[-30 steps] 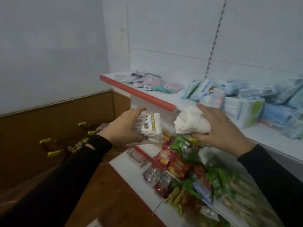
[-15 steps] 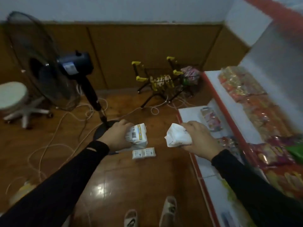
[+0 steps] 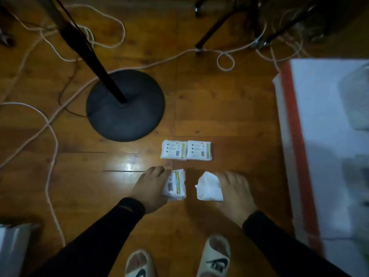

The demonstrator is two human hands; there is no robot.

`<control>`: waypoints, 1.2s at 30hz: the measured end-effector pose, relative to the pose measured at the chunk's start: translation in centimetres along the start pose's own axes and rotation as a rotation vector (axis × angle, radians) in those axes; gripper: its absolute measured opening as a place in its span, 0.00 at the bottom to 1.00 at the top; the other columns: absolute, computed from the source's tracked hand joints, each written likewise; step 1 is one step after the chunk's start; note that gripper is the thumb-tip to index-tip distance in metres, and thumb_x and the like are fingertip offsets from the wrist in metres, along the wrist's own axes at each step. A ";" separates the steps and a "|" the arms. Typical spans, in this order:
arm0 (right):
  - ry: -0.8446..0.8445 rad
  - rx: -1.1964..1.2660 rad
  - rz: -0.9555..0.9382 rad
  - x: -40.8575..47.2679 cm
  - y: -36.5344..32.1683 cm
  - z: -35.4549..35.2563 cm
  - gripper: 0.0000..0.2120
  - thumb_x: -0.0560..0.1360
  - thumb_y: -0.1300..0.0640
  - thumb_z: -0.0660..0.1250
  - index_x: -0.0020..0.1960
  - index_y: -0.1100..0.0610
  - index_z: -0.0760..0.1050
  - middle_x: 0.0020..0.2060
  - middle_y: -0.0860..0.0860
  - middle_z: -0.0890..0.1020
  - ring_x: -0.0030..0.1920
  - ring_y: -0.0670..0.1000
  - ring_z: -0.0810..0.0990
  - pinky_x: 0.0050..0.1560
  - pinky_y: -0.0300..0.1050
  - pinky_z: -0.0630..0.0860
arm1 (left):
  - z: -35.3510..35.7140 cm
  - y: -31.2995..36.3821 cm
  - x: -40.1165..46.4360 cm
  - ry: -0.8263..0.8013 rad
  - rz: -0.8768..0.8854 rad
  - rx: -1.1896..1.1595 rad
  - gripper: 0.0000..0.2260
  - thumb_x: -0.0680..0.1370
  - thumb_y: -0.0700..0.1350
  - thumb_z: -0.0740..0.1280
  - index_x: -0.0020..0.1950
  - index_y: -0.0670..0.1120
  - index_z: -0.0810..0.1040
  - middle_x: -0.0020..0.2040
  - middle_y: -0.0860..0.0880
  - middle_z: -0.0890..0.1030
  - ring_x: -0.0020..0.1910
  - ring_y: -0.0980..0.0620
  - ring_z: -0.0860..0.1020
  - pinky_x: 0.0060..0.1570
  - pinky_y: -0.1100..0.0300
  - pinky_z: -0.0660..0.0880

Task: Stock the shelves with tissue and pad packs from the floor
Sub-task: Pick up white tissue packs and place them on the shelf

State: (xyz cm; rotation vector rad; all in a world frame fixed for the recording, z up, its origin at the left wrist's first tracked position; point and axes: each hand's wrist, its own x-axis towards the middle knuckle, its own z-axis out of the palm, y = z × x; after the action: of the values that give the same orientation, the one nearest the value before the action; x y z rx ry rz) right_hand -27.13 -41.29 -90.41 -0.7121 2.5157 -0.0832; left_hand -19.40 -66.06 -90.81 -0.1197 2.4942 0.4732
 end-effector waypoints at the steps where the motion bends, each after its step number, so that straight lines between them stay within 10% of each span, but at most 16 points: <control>1: -0.006 -0.003 -0.001 1.8 0.7 3.5 0.37 0.63 0.48 0.74 0.69 0.49 0.65 0.61 0.49 0.72 0.64 0.54 0.69 0.68 0.51 0.60 | 3.1 -1.0 2.5 -0.009 0.017 0.029 0.36 0.69 0.53 0.69 0.74 0.48 0.60 0.66 0.48 0.66 0.66 0.45 0.64 0.64 0.52 0.66; 9: 0.121 -0.013 -0.050 11.6 2.0 20.1 0.45 0.61 0.53 0.79 0.74 0.54 0.63 0.71 0.58 0.67 0.70 0.61 0.66 0.71 0.61 0.54 | 16.5 -5.6 12.4 0.137 0.014 0.167 0.33 0.71 0.44 0.68 0.74 0.46 0.61 0.72 0.39 0.65 0.68 0.34 0.64 0.67 0.42 0.65; 15: 0.100 -0.024 -0.052 8.6 1.5 17.6 0.42 0.60 0.52 0.79 0.71 0.54 0.68 0.71 0.60 0.68 0.69 0.64 0.68 0.69 0.60 0.61 | 13.6 -3.3 9.1 0.051 -0.096 0.169 0.27 0.80 0.49 0.56 0.78 0.51 0.51 0.78 0.44 0.50 0.75 0.42 0.51 0.74 0.48 0.51; 21: 0.107 0.120 0.028 1.7 0.7 0.9 0.30 0.73 0.49 0.68 0.72 0.54 0.65 0.71 0.58 0.67 0.70 0.61 0.65 0.69 0.57 0.64 | -2.1 1.6 2.7 0.155 -0.027 0.044 0.29 0.74 0.57 0.51 0.72 0.46 0.66 0.70 0.45 0.69 0.68 0.43 0.66 0.67 0.53 0.63; 36: 0.926 0.016 0.216 -33.9 -5.5 -47.5 0.27 0.78 0.40 0.53 0.72 0.52 0.64 0.69 0.51 0.68 0.69 0.52 0.65 0.69 0.50 0.65 | -45.6 26.3 -29.3 0.770 0.587 0.056 0.26 0.77 0.62 0.55 0.69 0.48 0.72 0.66 0.50 0.75 0.67 0.50 0.69 0.66 0.54 0.65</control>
State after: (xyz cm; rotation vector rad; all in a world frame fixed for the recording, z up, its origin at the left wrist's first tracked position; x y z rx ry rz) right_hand -23.62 -32.77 -32.51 -0.4328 3.4441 -0.4428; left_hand -24.85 -58.62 -31.24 0.5749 3.2922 0.6852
